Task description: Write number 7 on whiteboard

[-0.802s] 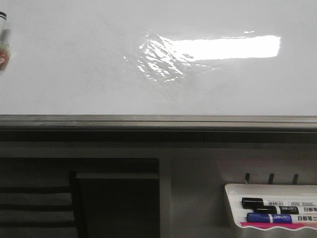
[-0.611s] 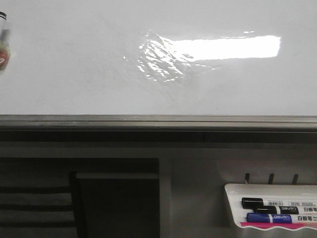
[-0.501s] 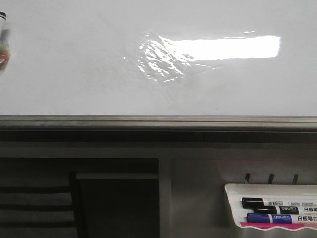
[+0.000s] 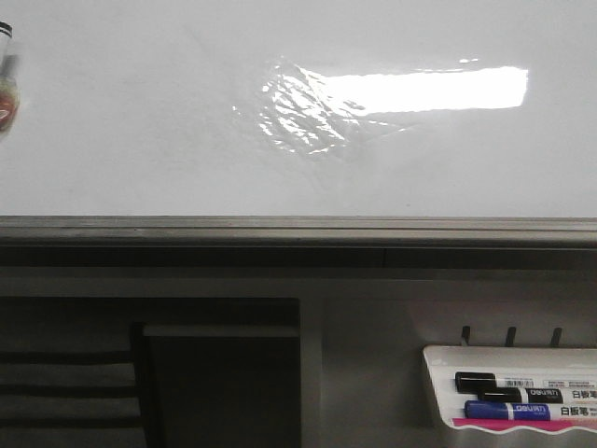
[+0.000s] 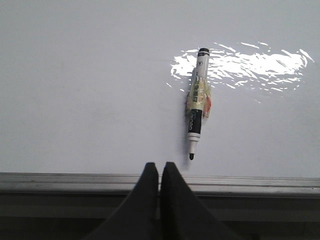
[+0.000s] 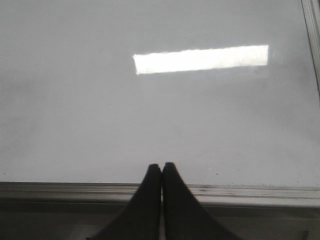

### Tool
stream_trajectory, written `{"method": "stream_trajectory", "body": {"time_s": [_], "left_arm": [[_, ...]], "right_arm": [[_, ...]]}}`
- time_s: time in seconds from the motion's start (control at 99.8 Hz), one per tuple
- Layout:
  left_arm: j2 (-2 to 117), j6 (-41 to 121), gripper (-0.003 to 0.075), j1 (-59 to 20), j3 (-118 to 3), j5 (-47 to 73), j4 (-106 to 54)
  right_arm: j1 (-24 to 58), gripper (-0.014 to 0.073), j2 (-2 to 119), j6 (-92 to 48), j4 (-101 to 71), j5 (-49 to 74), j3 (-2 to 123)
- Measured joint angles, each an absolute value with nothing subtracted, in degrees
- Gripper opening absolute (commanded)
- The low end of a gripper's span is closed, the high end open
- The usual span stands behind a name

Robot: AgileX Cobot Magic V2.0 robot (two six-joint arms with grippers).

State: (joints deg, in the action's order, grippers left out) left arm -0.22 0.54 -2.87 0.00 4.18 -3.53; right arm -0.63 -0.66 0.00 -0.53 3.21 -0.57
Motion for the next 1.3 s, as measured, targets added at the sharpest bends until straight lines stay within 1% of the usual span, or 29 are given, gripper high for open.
{"method": "stream_trajectory", "body": {"time_s": [0.371, 0.441, 0.551, 0.641, 0.752, 0.912, 1.002, 1.152, 1.303], "left_arm": [[-0.2, 0.0, -0.002, -2.9, 0.0, 1.7, -4.0], [-0.2, 0.0, -0.002, -2.9, -0.2, 1.6, -5.1], [-0.2, 0.0, -0.002, -2.9, -1.6, 1.7, -6.3], [-0.2, 0.0, -0.002, -2.9, -5.5, 2.8, -6.7], [0.7, 0.0, -0.002, -2.9, -12.6, 7.0, -6.9], [7.5, 0.0, -0.002, -2.9, -22.9, 14.8, -7.0], [11.9, 0.0, -0.002, -2.9, -27.1, 17.0, -7.0], [16.5, 0.0, -0.002, -2.9, -29.9, 17.5, -7.0], [17.9, 0.0, -0.002, -2.9, -29.8, 17.7, -7.0]], "right_arm": [[-0.6, -0.0071, -0.7, 0.0, -0.8, 1.0, -0.6], [-0.6, -0.0071, -0.7, 0.0, -1.1, 3.0, -0.3], [-0.6, -0.0071, -0.7, 0.0, -1.4, 10.0, 3.1], [-0.6, -0.0071, -0.4, 0.0, -1.5, 14.1, 8.0], [-0.6, -0.0071, 3.1, 0.0, -1.5, 17.6, 14.7], [-0.6, -0.0071, 9.9, 0.0, -1.8, 23.1, 24.1], [-0.6, -0.0071, 14.2, -0.4, -1.8, 26.5, 28.4], [-0.6, -0.0071, 19.6, -0.4, -1.9, 28.2, 32.0], [-0.6, -0.0071, 20.9, -0.4, -1.9, 28.3, 32.2]]}}
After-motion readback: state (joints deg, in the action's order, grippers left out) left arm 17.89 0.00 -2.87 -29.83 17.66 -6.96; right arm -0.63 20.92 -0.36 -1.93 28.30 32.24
